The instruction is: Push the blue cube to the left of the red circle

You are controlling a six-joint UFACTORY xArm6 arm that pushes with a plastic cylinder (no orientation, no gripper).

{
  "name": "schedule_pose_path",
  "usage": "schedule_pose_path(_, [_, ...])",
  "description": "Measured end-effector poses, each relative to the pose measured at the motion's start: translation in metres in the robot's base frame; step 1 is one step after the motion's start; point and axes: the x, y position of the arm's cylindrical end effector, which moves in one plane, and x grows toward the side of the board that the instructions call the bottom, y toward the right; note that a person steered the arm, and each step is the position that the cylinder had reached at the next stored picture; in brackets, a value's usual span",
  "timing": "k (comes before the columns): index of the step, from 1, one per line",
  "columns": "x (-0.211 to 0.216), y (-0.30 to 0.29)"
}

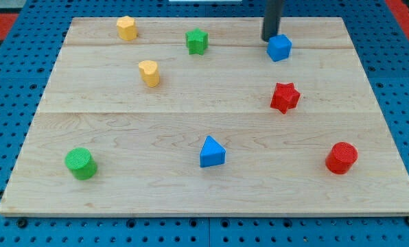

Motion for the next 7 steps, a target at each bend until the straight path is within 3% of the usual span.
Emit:
schedule_pose_path(1, [0.041, 0.024])
schedule_pose_path(5, [0.21, 0.026])
schedule_pose_path(6, [0.222, 0.026])
schedule_pose_path(7, [0.193, 0.08])
